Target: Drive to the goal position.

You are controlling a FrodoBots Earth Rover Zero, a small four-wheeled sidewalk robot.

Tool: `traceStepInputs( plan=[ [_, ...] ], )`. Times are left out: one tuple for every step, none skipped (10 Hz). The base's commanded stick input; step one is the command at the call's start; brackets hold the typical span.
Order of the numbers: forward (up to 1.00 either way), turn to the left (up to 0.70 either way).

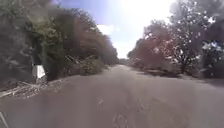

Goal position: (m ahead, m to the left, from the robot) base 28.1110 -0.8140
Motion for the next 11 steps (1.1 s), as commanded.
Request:
traceStepInputs(
  plan=[
    [0.5, 0.0],
    [0.5, 0.0],
    [0.5, 0.0],
    [0.5, 0.0],
    [0.5, 0.0],
    [0.5, 0.0],
    [0.5, 0.0],
    [0.5, 0.0],
    [0.5, 0.0],
    [0.5, 0.0],
    [0.5, 0.0]
  ],
)
